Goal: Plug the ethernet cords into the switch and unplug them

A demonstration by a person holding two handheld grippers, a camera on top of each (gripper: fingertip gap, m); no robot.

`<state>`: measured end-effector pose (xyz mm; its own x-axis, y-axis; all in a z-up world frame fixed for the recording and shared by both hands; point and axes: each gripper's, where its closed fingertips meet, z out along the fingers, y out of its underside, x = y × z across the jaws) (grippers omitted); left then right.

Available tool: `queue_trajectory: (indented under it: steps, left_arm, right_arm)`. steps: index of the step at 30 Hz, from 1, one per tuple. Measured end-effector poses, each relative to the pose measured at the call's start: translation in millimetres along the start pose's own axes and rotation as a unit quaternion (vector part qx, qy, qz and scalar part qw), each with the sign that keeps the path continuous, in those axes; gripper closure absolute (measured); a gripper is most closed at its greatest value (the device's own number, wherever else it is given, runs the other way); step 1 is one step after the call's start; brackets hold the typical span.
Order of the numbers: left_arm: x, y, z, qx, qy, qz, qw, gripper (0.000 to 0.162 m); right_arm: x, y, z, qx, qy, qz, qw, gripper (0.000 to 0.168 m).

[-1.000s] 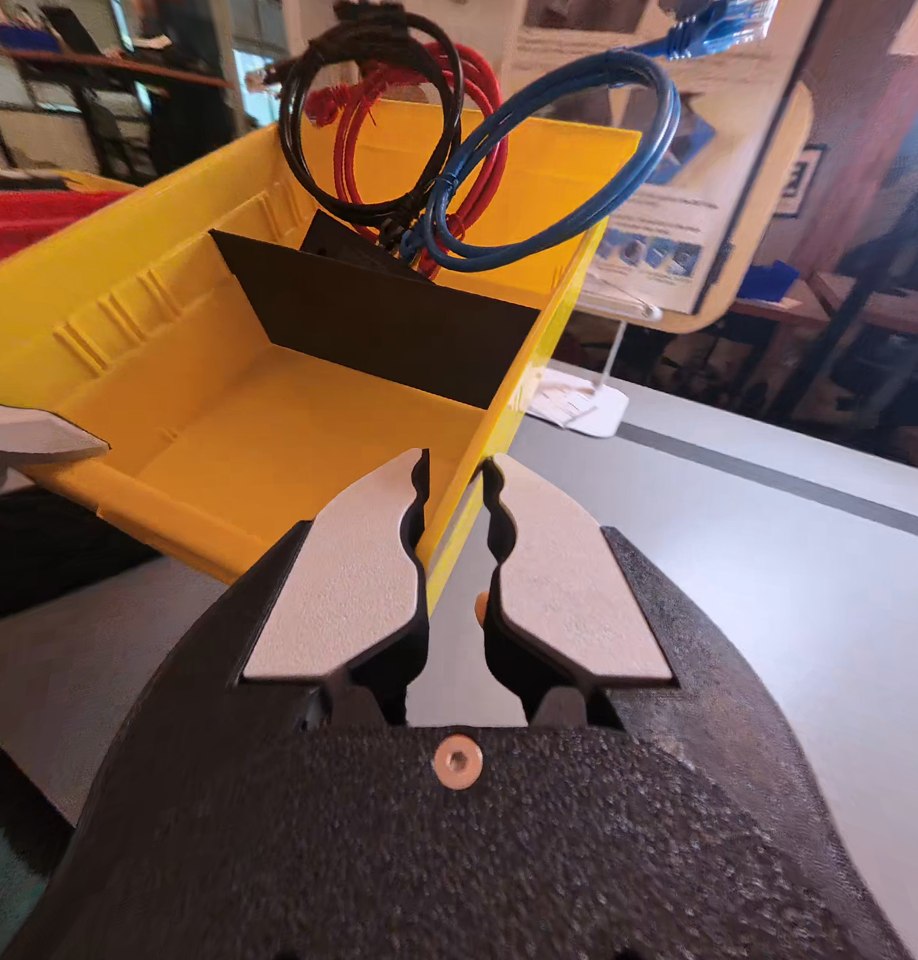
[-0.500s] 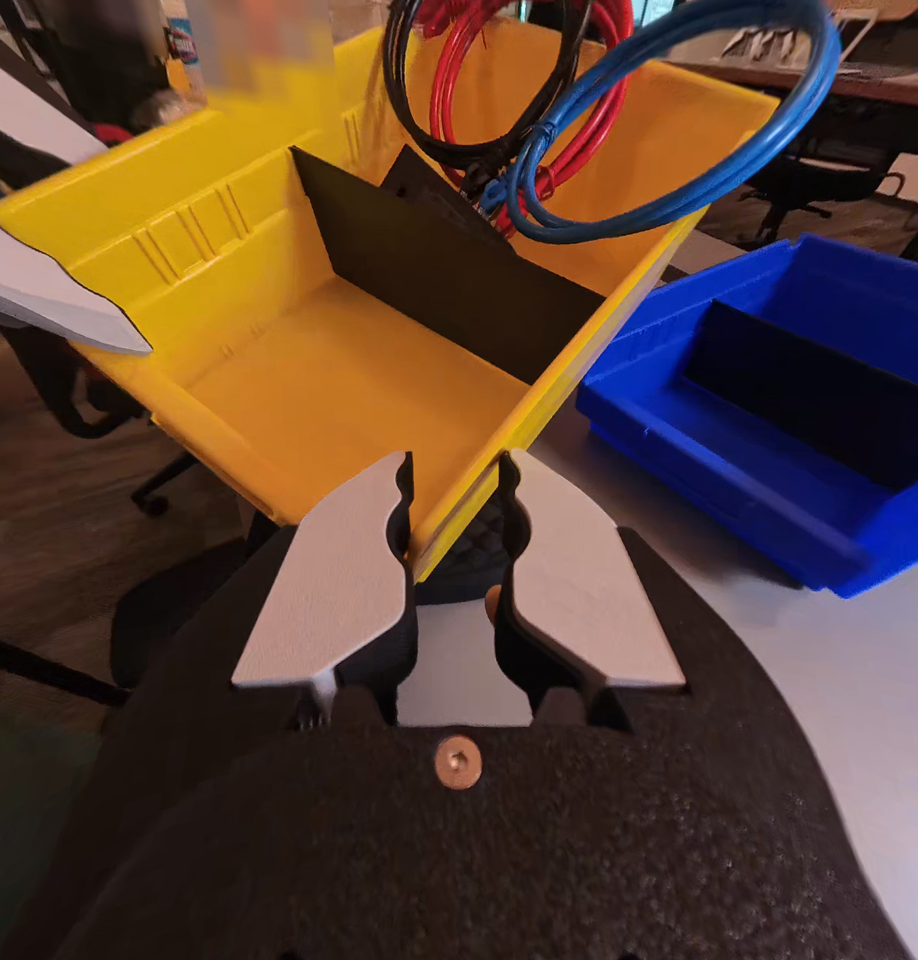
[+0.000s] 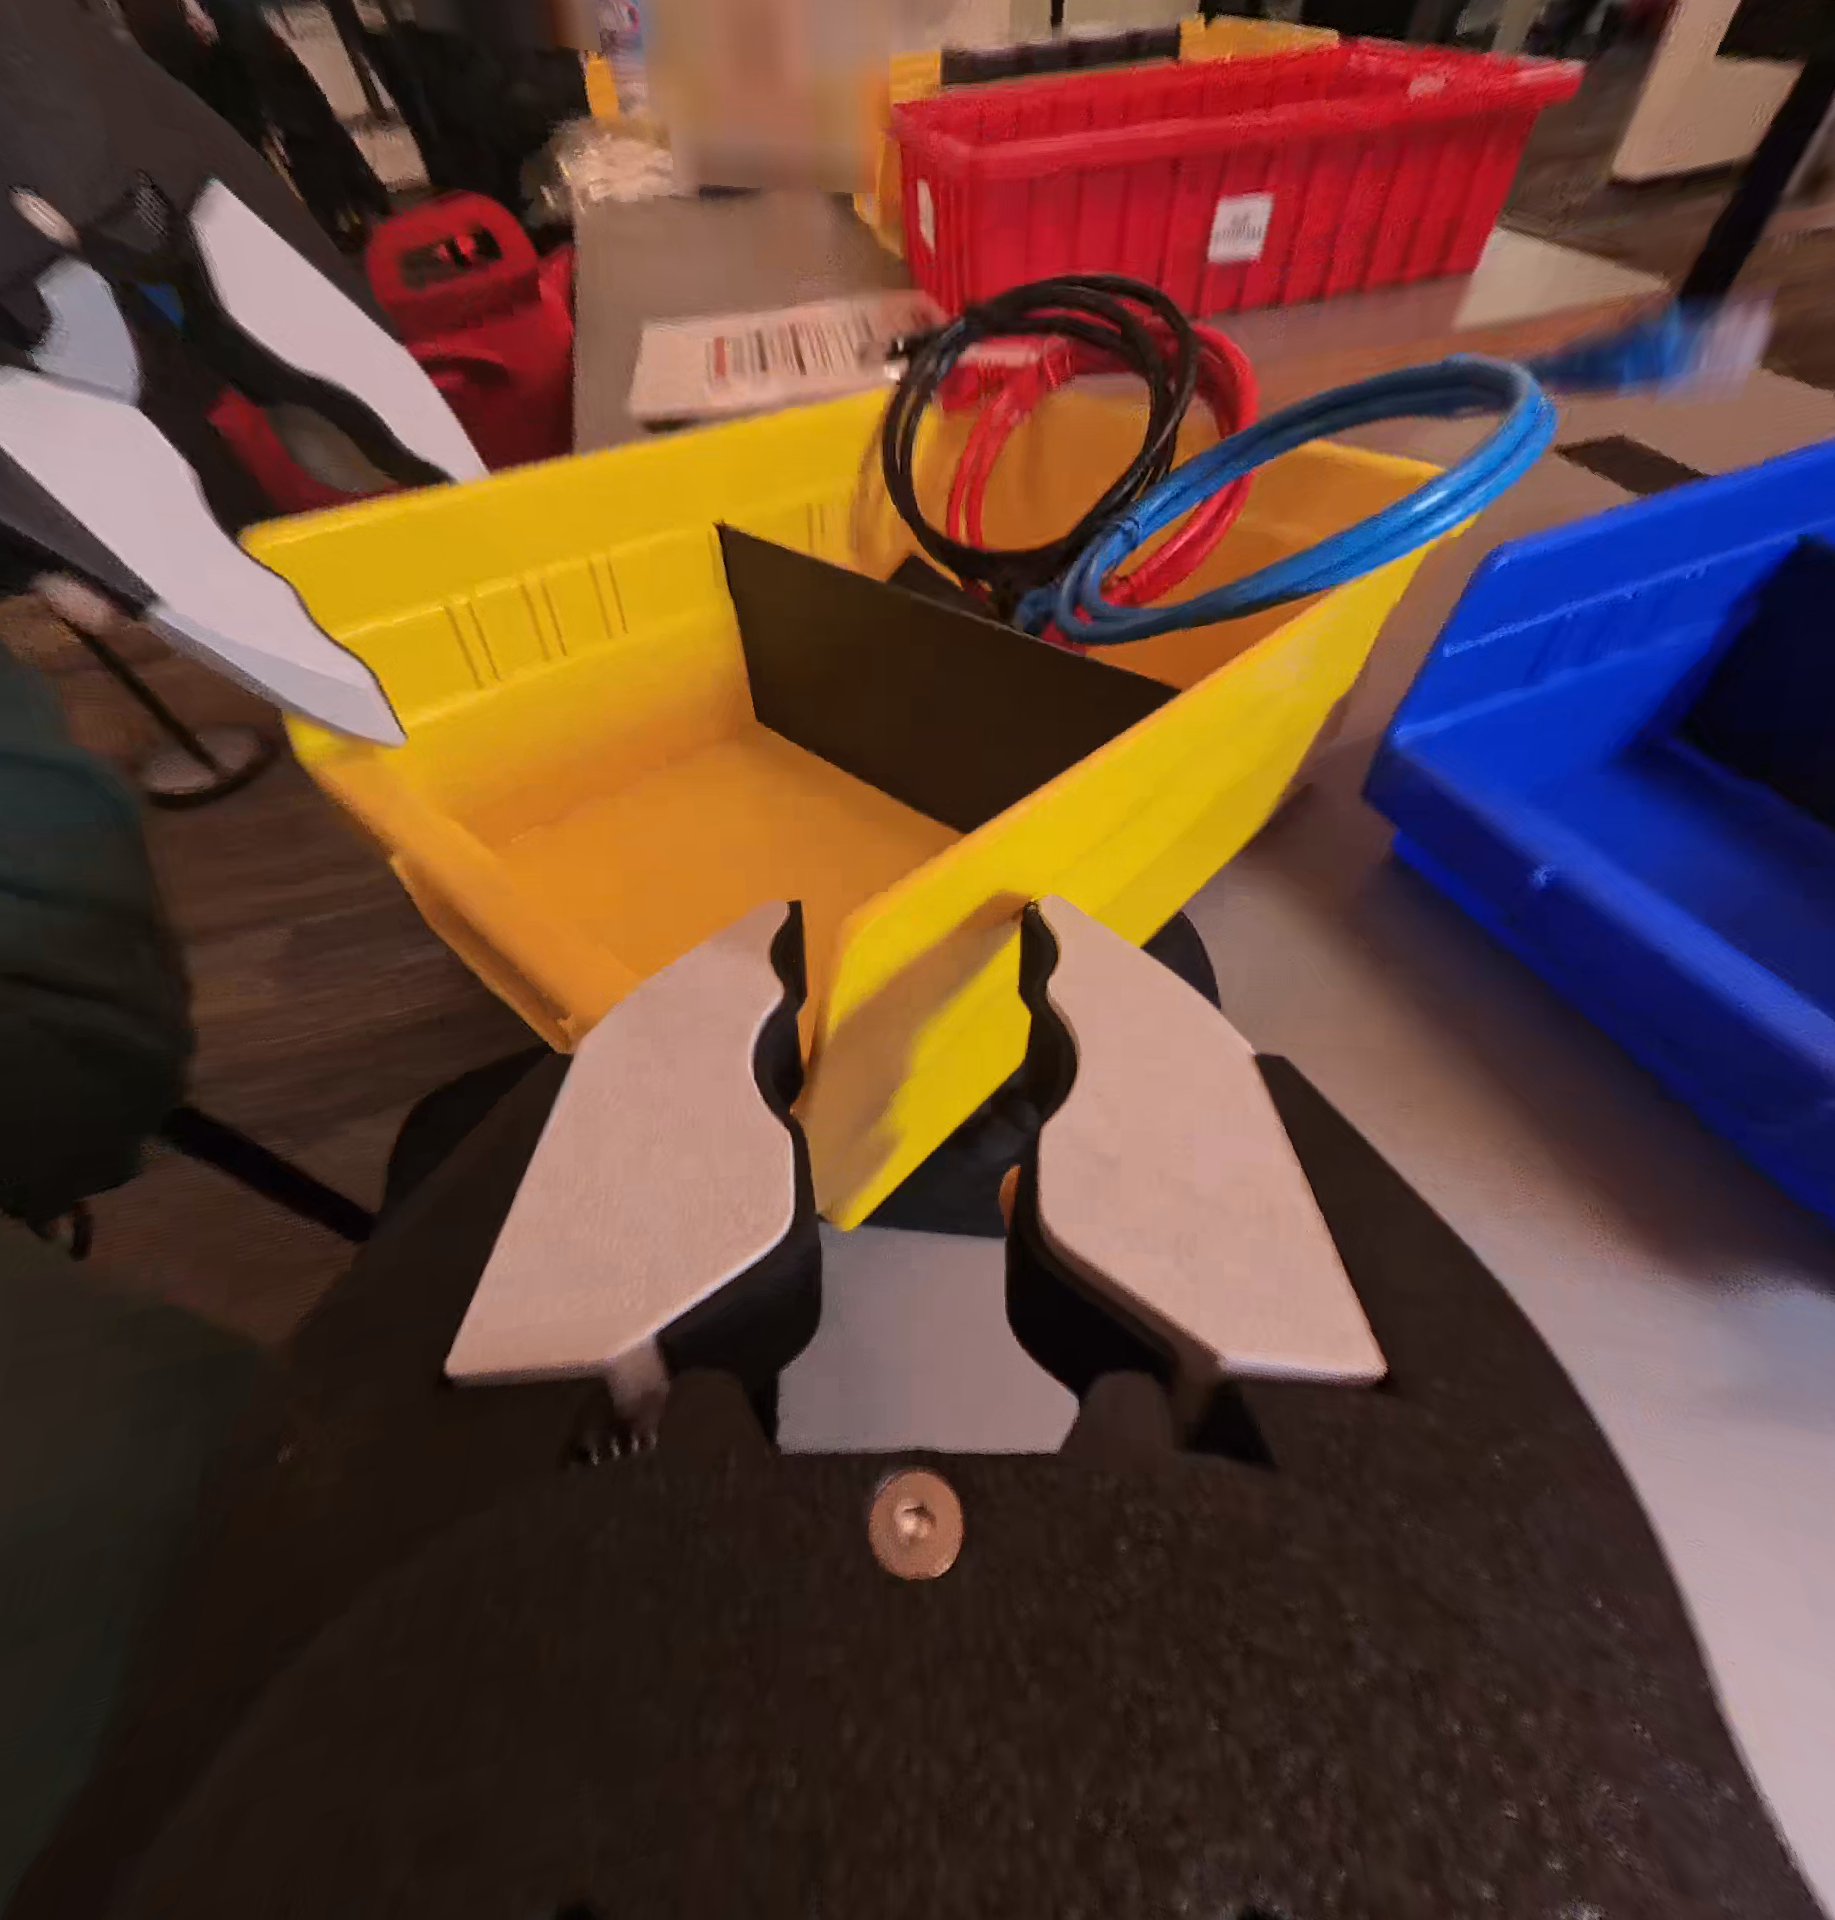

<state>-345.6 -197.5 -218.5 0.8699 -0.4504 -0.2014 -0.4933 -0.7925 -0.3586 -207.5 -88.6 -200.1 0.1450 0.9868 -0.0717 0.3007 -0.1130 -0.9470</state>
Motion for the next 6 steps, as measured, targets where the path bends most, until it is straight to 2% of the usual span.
queue_trajectory:
  steps: [1,3,6]
  left_arm:
    - [-2,-1,4,0.004,0.003,-0.001,1.0,0.092]
    - [-8,-4,11,0.005,-0.003,-0.002,1.0,0.093]
    - [-14,-10,11,0.015,-0.016,0.003,1.0,0.091]
  right_arm:
    - [2,-1,-2,0.013,0.001,0.006,1.0,0.133]
    - [8,-2,-11,0.028,0.016,-0.007,0.999,0.132]
    - [23,5,-29,0.027,0.035,-0.01,0.999,0.114]
